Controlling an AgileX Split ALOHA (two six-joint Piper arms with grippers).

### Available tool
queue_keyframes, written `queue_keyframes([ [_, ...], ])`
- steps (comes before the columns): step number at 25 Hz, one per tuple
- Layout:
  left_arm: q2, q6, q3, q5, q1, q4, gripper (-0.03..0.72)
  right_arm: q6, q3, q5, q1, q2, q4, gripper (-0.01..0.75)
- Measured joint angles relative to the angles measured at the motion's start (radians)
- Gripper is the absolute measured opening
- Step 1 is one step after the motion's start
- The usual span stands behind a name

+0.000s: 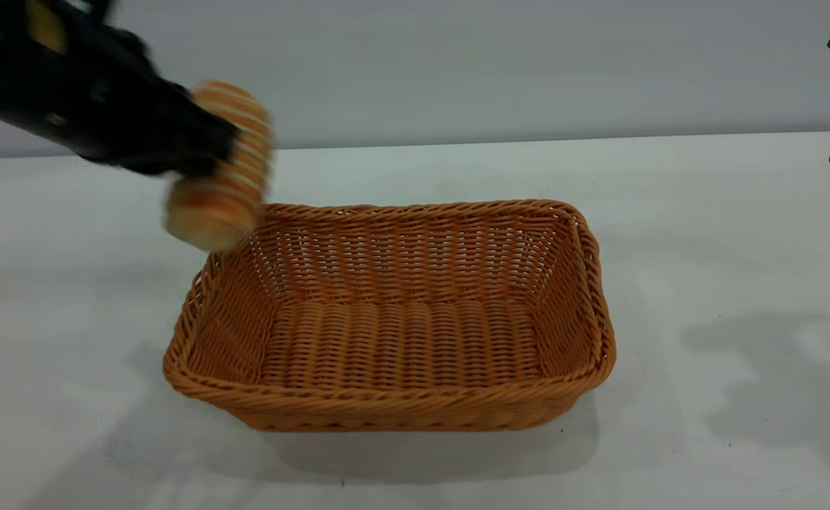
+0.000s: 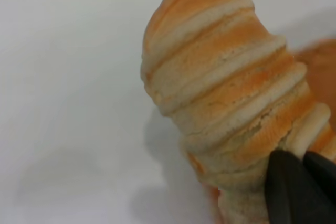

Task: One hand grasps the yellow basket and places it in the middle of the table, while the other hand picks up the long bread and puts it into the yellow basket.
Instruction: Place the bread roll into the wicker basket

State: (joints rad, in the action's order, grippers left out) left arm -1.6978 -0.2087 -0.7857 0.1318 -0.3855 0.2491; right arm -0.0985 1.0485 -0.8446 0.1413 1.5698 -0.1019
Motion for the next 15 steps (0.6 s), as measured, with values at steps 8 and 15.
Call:
queue_keyframes([
  [8, -0.058, -0.138, 0.000, -0.012, -0.078, 0.003, 0.199, -0.001, 0.000, 0.000, 0.000, 0.000, 0.000, 0.525],
  [15, 0.017, -0.139, -0.051, -0.275, -0.077, 0.009, 0.532, -0.001, 0.000, -0.008, 0.000, 0.000, 0.000, 0.525],
])
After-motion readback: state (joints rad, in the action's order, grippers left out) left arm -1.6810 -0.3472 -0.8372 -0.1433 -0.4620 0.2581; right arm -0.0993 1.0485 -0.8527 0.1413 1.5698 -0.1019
